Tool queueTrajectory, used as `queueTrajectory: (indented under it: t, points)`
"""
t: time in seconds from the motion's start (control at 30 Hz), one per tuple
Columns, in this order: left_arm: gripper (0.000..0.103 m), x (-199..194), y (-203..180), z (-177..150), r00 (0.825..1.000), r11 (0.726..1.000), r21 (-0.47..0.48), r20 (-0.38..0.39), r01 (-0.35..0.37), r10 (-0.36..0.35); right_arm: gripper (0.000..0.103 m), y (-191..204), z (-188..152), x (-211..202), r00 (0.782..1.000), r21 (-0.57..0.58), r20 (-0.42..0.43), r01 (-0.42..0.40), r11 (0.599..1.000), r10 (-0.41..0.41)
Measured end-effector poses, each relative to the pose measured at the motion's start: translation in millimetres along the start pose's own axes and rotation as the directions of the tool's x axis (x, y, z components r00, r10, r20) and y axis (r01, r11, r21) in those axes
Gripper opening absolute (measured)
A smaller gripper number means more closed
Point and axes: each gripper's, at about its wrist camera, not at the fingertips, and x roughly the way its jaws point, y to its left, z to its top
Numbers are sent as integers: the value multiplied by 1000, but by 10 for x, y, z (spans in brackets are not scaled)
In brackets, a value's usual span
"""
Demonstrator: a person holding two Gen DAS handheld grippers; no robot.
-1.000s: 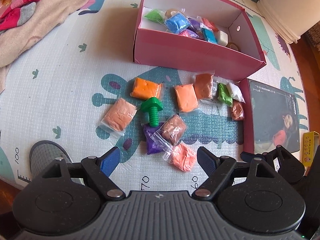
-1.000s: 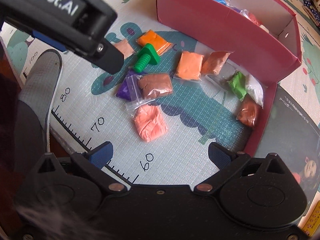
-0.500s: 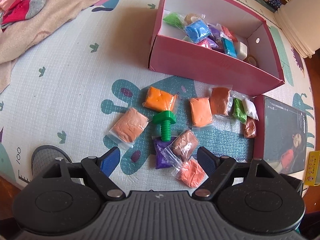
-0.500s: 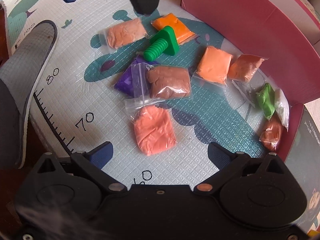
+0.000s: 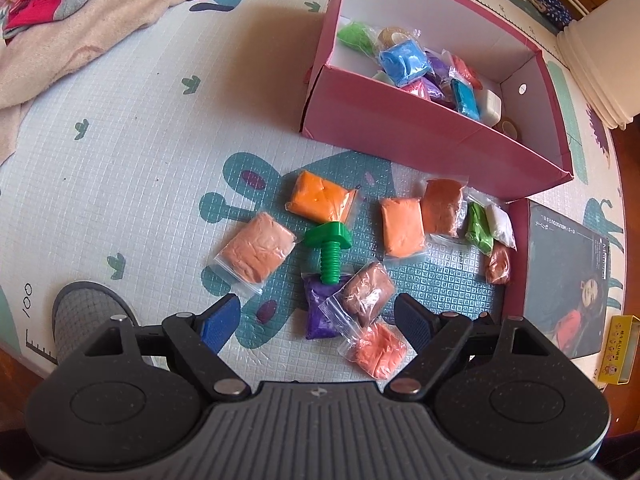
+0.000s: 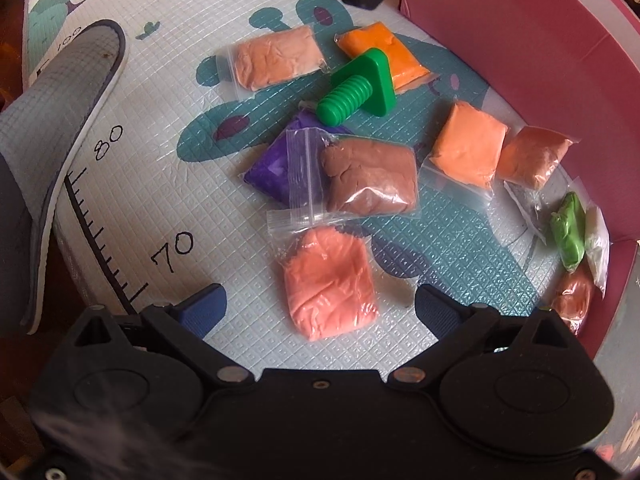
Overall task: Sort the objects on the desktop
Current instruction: 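Lower the right gripper onto the salmon clay bag and close it, then lift the salmon bag with the right gripper into the pink box while the left gripper approaches the brown bag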
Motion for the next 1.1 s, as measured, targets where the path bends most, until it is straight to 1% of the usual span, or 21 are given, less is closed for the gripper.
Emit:
queueTrajectory:
  t: [0.17,0.23,0.4,0.5,0.57,0.7,0.77,0.8,0.83,1.1]
  points:
    - [84,12,9,2,1000,1000,-5,-4,-2,2,101,-53,7,-9,999,24,6,-37,999,37]
    - [84,17,12,3,1000,1000,-7,-6,-2,2,101,-50,-4,-25,999,18,9,-41,999,41]
    - [84,24,9,7,1000,1000,-7,-8,-4,4,97,-49,-26,-79,999,22,10,-51,998,51]
    - [84,25,-3,9,1000,1000,-5,-8,-6,6,89,-60,-45,-126,999,31,13,-48,998,47]
    - [84,25,-11,11,1000,1000,-4,-8,-7,7,79,-75,-60,-162,999,37,20,-43,998,43]
    - [84,25,-34,9,1000,1000,3,-8,-9,9,70,-72,-86,-216,999,34,25,-32,999,31]
    - [84,23,-43,8,1000,1000,6,-7,-10,10,57,-55,-90,-251,999,28,29,-35,999,34]
    - [84,23,-47,8,1000,1000,7,-7,-11,11,52,-49,-89,-270,999,26,31,-39,999,38]
    - [84,22,-50,7,1000,1000,8,-7,-12,12,43,-44,-88,-288,999,25,33,-43,999,42]
    - [84,16,-77,7,1000,1000,16,-5,-18,18,42,-80,-119,-372,998,52,27,-65,996,64]
